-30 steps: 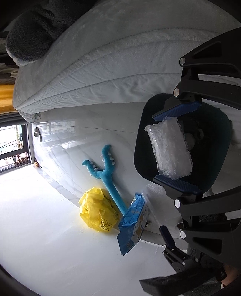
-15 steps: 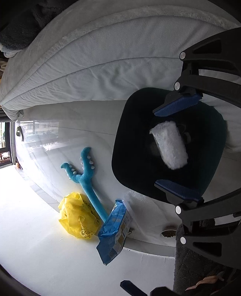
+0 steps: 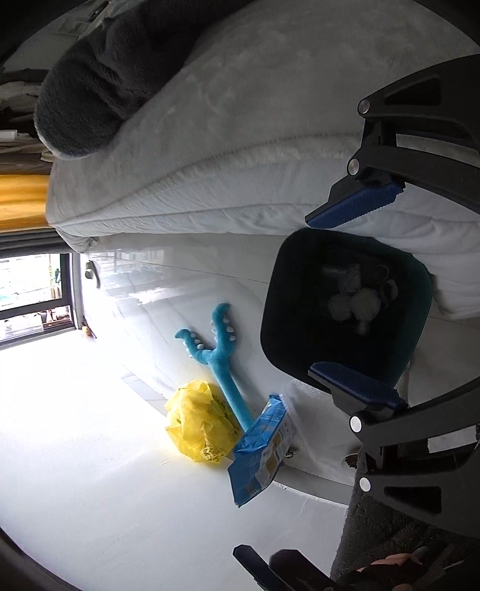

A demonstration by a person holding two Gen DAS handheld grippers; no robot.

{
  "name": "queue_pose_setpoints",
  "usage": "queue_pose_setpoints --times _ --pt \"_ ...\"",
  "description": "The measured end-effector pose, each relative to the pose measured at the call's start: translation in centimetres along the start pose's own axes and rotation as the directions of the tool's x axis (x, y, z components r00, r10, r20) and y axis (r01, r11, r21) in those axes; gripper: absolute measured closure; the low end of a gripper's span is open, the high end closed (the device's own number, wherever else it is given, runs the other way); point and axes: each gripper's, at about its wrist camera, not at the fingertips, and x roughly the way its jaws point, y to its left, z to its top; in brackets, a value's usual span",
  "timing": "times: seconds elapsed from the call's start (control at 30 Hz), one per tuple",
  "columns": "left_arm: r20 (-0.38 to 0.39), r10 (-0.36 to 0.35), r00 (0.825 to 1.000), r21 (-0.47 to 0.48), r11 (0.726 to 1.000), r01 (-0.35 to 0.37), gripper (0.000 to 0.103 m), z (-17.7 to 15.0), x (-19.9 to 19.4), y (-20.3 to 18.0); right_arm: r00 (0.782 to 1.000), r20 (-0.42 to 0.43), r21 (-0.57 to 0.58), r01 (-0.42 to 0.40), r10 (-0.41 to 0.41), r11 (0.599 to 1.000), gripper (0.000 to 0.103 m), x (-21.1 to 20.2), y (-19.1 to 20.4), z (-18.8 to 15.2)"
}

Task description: Collect trash

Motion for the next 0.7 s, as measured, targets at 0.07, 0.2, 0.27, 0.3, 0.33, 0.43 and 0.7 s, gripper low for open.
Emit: queue_pose_setpoints --times 0.07,0.2,0.27,0.3,0.33,0.43,0.7 --pt "0.014 -0.008 1.0 -0.013 1.0 0.008 0.003 0.3 -0.7 -0.7 0.998 0.057 0.016 0.018 -0.019 1.0 0.023 -2.6 -0.9 -0.7" --pt "0.018 -0.015 1.0 0.02 1.0 0.014 0.003 0.3 -1.5 -2.8 0.988 0.144 0.04 0.052 -0.057 0.998 0.018 -7.2 -2.7 -2.0" --pt "0.023 -0.011 1.0 0.024 1.0 0.011 0.003 0.2 -1.9 -3.4 0.979 0.186 0.052 0.072 -0.081 0.996 0.017 -9.9 -3.8 -2.8" --pt "0.025 -0.011 1.0 0.021 1.0 0.011 0.003 0.1 -2.1 -3.6 0.975 0.204 0.059 0.081 -0.091 0.995 0.016 -10.9 -4.2 -3.0" --pt "0.029 -0.01 1.0 0.019 1.0 0.01 0.003 0.0 -2.4 -3.8 0.968 0.228 0.069 0.094 -0.107 0.993 0.014 -12.3 -4.8 -3.5" --pt "0.037 0.023 0.999 0.057 0.998 -0.025 0.003 -0.2 -3.1 -5.0 0.946 0.286 0.099 0.126 -0.15 0.987 0.009 -15.9 -6.5 -5.0" --pt "0.067 0.031 0.997 0.119 0.992 -0.038 0.003 0.0 -4.6 -8.5 0.89 0.375 0.175 0.207 -0.26 0.962 0.004 -22.8 -10.7 -10.1"
